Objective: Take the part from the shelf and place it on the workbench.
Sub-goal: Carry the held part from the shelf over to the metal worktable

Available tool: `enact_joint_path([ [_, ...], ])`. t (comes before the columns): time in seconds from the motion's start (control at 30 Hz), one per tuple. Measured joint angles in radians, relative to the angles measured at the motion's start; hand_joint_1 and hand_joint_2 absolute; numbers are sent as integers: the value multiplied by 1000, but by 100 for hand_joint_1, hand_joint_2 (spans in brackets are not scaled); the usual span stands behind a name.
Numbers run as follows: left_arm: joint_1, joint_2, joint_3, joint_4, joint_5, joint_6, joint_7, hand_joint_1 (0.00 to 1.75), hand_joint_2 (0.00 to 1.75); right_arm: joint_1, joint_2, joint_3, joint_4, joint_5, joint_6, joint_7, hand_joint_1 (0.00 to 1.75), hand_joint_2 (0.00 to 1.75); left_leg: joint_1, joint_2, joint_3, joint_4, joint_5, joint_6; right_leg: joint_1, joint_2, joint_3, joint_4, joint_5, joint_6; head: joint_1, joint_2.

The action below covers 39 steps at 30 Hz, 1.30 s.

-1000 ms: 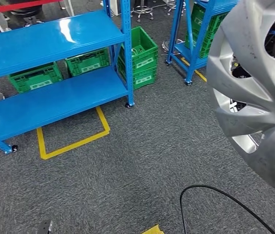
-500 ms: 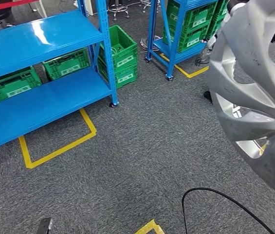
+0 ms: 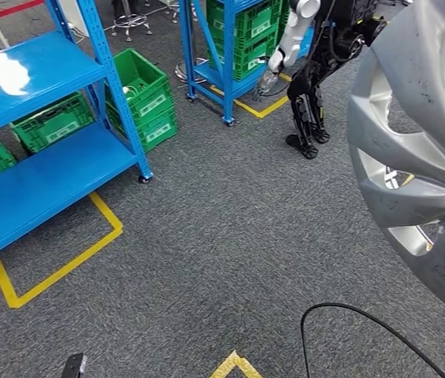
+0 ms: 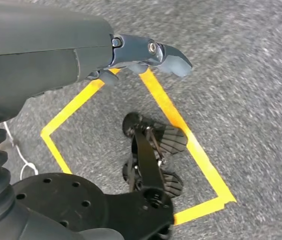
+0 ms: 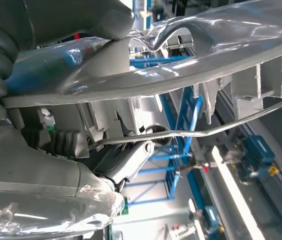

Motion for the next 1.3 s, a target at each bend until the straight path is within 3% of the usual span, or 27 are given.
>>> enact_joint_path([
  [0.07, -1, 0, 0, 0, -1, 0, 0, 0, 175, 2, 0, -2, 0, 0, 0, -2, 175, 175, 1, -19, 14, -37, 1, 8, -1, 19, -11, 5, 3, 12, 1, 0],
  [0.1, -1, -1, 0, 0, -1, 0, 0, 0, 175, 4, 0, -2, 0, -1, 1, -3, 175, 175, 0, -10, 13, -39, 1, 15, -4, 28, -15, 3, 6, 18, 1, 0],
  [0.13, -3, -2, 0, 0, -3, 0, 0, 0, 175, 7, 0, -3, 0, -1, 1, -4, 175, 175, 0, -1, 14, -41, 3, 22, -5, 21, -20, 6, 6, 24, 1, 0],
  [0.2, -4, -3, 0, 1, -7, 1, -1, 0, 175, 8, 0, -5, 0, -4, 4, -7, 175, 175, 1, 19, 15, -44, 7, 35, -3, -25, -44, 54, -20, 36, 9, 0],
  [0.27, -1, -3, 0, 1, -10, 3, -1, 0, 175, 8, 0, -6, 2, -7, 6, -9, 175, 175, -2, 41, 16, -44, 6, 42, -5, -73, -98, 168, -78, 45, 17, 0],
  [0.33, 2, -3, 0, 1, -13, 4, 0, 0, 175, 7, 0, -7, 6, -11, 7, -11, 175, 175, -5, 65, 17, -44, 4, 43, -10, -83, -144, 267, -114, 50, 18, 0],
  [0.37, 2, -4, 0, 1, -14, 4, 0, 0, 175, 7, 0, -10, 9, -14, 7, -12, 175, 175, -5, 77, 17, -44, 3, 43, -11, -85, -145, 271, -108, 50, 17, 0],
  [0.43, 0, -6, 0, 1, -17, 4, -1, 0, 175, 6, 0, -18, 13, -19, 6, -12, 175, 175, -6, 96, 22, -44, 0, 40, -12, -97, -89, 174, -53, 47, 18, 0],
  [0.5, -1, -8, 0, 1, -18, 4, -4, 0, 175, 2, 0, -27, 16, -23, 5, -13, 175, 175, -10, 110, 28, -44, -5, 32, -5, -129, -20, 51, -16, 39, 17, 0],
  [0.57, -1, -11, 1, 1, -18, 3, -9, 0, 175, -1, 0, -36, 19, -27, 5, -14, 175, 175, -13, 124, 31, -45, -8, 22, 2, -140, 1, 8, -13, 27, 17, 0],
  [0.63, -2, -15, 1, 0, -18, 2, -13, 0, 175, -2, 0, -48, 21, -33, 7, -15, 175, 175, -12, 135, 33, -49, -9, 11, 2, -120, -2, 2, -7, 14, 16, 0],
  [0.7, -2, -16, 1, 0, -17, 1, -14, 0, 175, -7, 0, -60, 23, -37, 12, -14, 175, 175, -9, 114, 23, -20, -35, 3, -2, -102, 0, -8, 0, 1, 14, 0],
  [0.8, 1, -17, 4, 0, -15, -1, -6, 0, 175, -14, 0, -70, 29, -36, 14, -12, 175, 175, -9, 66, -59, 149, -120, 1, -4, -74, 2, -13, 4, -7, 7, 0],
  [0.83, 2, -18, 6, 0, -14, 0, -2, 0, 175, -15, 0, -74, 32, -35, 14, -10, 175, 175, -9, 61, -86, 197, -132, 1, -4, -63, 2, -13, 4, -7, 6, 0],
  [0.87, 3, -18, 8, 0, -12, 0, 0, 0, 175, -15, 0, -78, 35, -36, 14, -7, 175, 175, -9, 60, -99, 214, -125, 0, -5, -52, 3, -13, 4, -7, 7, 0],
  [0.93, 2, -19, 14, -2, -8, 2, 1, 0, 175, -18, 0, -86, 42, -40, 14, -3, 175, 175, -7, 52, -75, 146, -63, -1, -8, -27, 3, -11, 4, -4, 7, 0],
  [1.0, 0, -20, 22, -3, -7, 3, 2, 0, 175, -22, -1, -94, 47, -45, 14, -2, 175, 175, 0, 15, -22, 24, -3, -2, -10, -4, -1, -4, 3, 5, 6, 0],
  [1.07, -1, -22, 25, -4, -7, 2, 1, 0, 175, -25, -3, -99, 50, -48, 14, -1, 175, 175, 2, -12, 3, -35, 9, 5, -11, 16, -9, 3, 3, 18, 5, 0],
  [1.13, -2, -24, 26, -6, -10, -4, -2, 0, 175, -26, -4, -104, 52, -49, 16, -1, 175, 175, 0, 2, 4, -39, 9, 20, -14, 30, -17, 1, 7, 29, 4, 0],
  [1.2, -4, -26, 27, -10, -15, -10, -1, 0, 175, -28, -4, -109, 53, -47, 16, 1, 175, 175, 0, 21, 6, -40, 12, 34, -12, -1, -32, 26, -8, 38, 9, 0],
  [1.27, -3, -27, 27, -13, -20, -14, 9, 0, 175, -30, -4, -111, 53, -45, 11, 4, 175, 175, -2, 40, 7, -41, 12, 43, -10, -56, -78, 126, -61, 45, 14, 0],
  [1.3, -2, -27, 28, -14, -21, -13, 16, 0, 175, -30, -4, -111, 54, -45, 8, 5, 175, 175, -4, 50, 7, -41, 10, 46, -11, -72, -110, 194, -92, 48, 15, 0],
])
